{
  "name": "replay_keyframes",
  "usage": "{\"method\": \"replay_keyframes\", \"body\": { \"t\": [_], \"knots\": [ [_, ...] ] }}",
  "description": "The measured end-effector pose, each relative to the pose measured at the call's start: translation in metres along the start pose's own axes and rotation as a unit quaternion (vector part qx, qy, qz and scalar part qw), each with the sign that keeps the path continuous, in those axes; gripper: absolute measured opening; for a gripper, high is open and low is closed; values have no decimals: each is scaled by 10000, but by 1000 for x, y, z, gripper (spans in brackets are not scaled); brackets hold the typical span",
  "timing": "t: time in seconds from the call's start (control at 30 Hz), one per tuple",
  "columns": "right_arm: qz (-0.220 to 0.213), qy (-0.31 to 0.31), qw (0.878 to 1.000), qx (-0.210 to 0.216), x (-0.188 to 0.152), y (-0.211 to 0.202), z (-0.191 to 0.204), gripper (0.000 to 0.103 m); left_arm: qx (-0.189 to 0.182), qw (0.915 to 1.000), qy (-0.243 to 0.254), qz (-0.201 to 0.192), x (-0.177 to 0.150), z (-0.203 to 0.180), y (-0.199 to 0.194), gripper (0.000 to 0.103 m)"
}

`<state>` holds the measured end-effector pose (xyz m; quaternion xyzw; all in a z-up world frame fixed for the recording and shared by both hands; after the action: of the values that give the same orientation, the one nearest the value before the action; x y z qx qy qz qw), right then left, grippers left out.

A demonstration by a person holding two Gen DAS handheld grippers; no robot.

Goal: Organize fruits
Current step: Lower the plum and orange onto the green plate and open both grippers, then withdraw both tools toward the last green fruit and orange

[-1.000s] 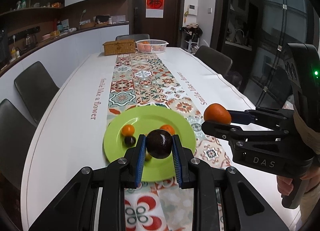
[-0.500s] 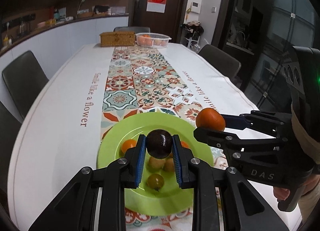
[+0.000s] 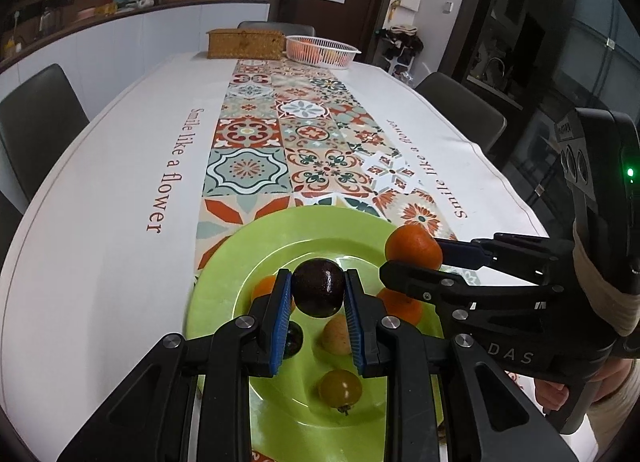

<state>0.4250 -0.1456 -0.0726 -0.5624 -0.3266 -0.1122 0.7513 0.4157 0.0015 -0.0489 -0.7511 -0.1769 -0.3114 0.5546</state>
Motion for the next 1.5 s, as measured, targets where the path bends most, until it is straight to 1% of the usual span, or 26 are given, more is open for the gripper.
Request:
{"method": "replay_keyframes", "body": {
  "t": [0.13, 0.23, 0.4, 0.6, 0.77, 0.83, 0.9, 0.97, 1.1, 1.17, 1.2, 1.23, 1.3, 1.37, 1.47, 1.5],
  "knots": [
    [36, 41, 10000, -25, 0, 6, -2, 42, 85, 10000, 23, 19, 0, 2, 4, 26],
    [61, 65, 9999, -58, 0, 7, -4, 43, 137, 9999, 14, -6, -1, 4, 1, 31],
    [-47, 73, 9999, -111, -1, -4, -5, 45, 281, 9995, 88, -82, -6, 0, -14, 33],
    [-330, -132, 9991, -229, -11, -38, 3, 45, 359, 9986, 278, -287, -14, -15, -45, 35],
    [-629, -279, 9973, -273, -21, -74, 11, 45, 317, 9975, 427, -474, -21, -34, -73, 36],
    [-756, -261, 9965, -243, -26, -90, 14, 45, 280, 9972, 442, -540, -24, -40, -84, 39],
    [-857, -285, 9956, -246, -30, -104, 16, 45, 272, 9964, 468, -649, -27, -47, -96, 44],
    [-975, -322, 9942, -304, -37, -119, 18, 45, 235, 9957, 513, -738, -32, -56, -108, 46],
    [-1118, -403, 9921, -412, -54, -144, 23, 45, 239, 9936, 661, -879, -42, -71, -128, 53],
    [-1176, -404, 9912, -450, -61, -154, 24, 48, 273, 9920, 779, -958, -48, -80, -137, 55],
    [-1225, -365, 9906, -485, -67, -160, 24, 54, 269, 9915, 807, -986, -51, -83, -140, 57],
    [-1253, -334, 9902, -511, -72, -164, 23, 56, 258, 9909, 835, -1021, -54, -86, -144, 59],
    [-1298, -308, 9896, -543, -80, -171, 24, 56, 236, 9898, 919, -1061, -60, -92, -150, 65],
    [-1310, -267, 9892, -598, -90, -178, 23, 56, 215, 9882, 1036, -1107, -67, -98, -154, 66],
    [-1340, -195, 9886, -664, -104, -186, 22, 56, 140, 9869, 1132, -1144, -77, -104, -158, 71],
    [-1348, -186, 9881, -719, -108, -188, 22, 59, 98, 9864, 1165, -1153, -81, -105, -159, 71]
  ]
}}
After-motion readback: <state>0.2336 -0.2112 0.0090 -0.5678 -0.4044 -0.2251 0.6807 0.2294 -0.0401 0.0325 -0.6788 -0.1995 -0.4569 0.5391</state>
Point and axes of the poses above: each gripper's, at about its wrist camera, not at the fingertips, and y roughly the way its jaws point, z to its left, x to its top, the point moved 2 cm from there along y, roughly the way its jaws point
